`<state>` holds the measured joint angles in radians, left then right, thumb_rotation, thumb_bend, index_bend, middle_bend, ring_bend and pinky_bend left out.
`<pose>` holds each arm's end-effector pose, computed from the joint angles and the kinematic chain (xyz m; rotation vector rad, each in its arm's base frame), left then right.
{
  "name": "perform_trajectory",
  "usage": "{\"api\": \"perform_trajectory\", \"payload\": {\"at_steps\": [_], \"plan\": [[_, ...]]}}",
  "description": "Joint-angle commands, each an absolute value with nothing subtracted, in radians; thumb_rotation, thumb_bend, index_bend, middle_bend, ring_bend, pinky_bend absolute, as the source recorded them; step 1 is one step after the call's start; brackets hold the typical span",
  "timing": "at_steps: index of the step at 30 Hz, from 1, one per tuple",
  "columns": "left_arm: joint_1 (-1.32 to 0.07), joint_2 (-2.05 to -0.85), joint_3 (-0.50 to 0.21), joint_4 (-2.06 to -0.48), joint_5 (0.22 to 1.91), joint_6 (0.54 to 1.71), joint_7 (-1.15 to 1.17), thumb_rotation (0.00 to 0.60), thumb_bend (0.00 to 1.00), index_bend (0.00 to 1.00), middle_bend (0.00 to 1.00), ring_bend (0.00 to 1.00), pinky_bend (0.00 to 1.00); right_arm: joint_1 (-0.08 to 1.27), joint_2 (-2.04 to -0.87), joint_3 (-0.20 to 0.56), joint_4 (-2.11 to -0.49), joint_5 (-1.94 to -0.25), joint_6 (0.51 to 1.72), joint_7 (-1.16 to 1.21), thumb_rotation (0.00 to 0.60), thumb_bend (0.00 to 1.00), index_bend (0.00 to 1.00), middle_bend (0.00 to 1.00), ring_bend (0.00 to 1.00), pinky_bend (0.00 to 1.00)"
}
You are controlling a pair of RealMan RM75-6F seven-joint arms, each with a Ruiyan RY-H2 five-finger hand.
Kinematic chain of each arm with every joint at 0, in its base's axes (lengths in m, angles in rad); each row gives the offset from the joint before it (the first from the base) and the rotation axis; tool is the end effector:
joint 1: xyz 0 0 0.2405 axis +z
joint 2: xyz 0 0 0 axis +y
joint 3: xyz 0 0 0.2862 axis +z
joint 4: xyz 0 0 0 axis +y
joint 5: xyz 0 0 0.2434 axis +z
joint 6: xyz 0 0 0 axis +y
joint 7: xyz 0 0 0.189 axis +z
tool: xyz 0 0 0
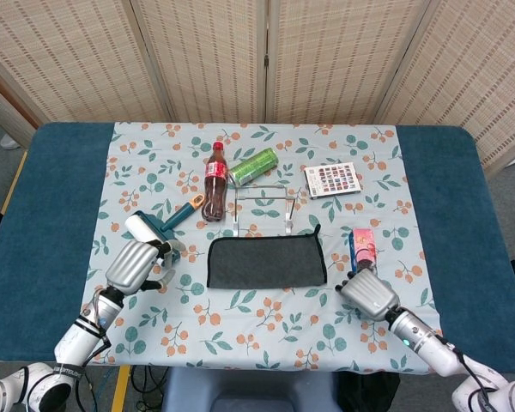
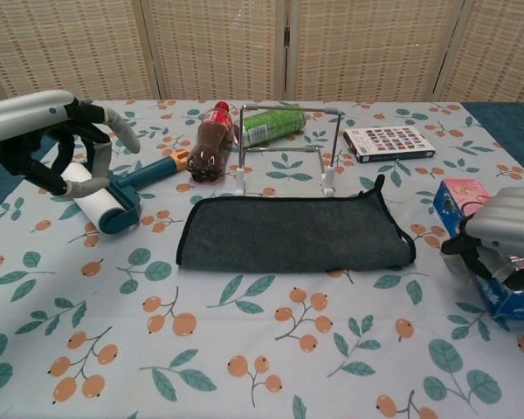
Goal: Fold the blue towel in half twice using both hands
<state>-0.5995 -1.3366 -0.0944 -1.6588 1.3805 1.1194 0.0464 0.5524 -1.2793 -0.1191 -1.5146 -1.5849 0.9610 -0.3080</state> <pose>-0.1808 0.3623 0.0060 -1.8234 -1.0168 -1.1520 -0.2787 -0.3035 -0.0238 2.2383 -0.6122 0.5701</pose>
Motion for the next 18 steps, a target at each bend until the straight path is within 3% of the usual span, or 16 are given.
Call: {"api": "perform_trajectory", "payload": {"at_steps": [1, 11, 13, 18], "plan": [[-0.598, -1.339, -0.096, -1.656, 1.384, 1.121, 0.044, 0.6, 0.36, 0.31, 0.58, 0.46, 0.65, 0.529, -1.259, -0.128, -1.5, -1.575, 0.982, -0.29, 0.6, 1.0, 0.48, 0.56, 0.39, 0.56], [-0.588, -1.335, -0.097, -1.658, 1.385, 1.12, 0.037, 0.6, 0.36, 0.31, 0.58, 0.46, 0.65, 0.479, -1.202, -0.118, -1.443, -1.511, 1.003, -0.28, 0.6, 0.96, 0.48, 0.56, 0.39, 0.56], [-0.585, -1.333, -0.098, -1.659, 1.385, 1.123, 0.035, 0.6, 0.36, 0.31, 0.58, 0.46, 0.65, 0.478, -1.202, -0.106, -1.441, -1.511, 1.017, -0.277, 0.6, 0.83, 0.48, 0.56, 0.39, 0.56], [-0.576, -1.325, -0.1, -1.662, 1.389, 1.134, 0.029, 0.6, 0.36, 0.31, 0.58, 0.46, 0.65, 0.479, -1.233, -0.06, -1.45, -1.545, 1.088, -0.213, 0.6, 0.29, 0.47, 0.52, 0.39, 0.56]]}}
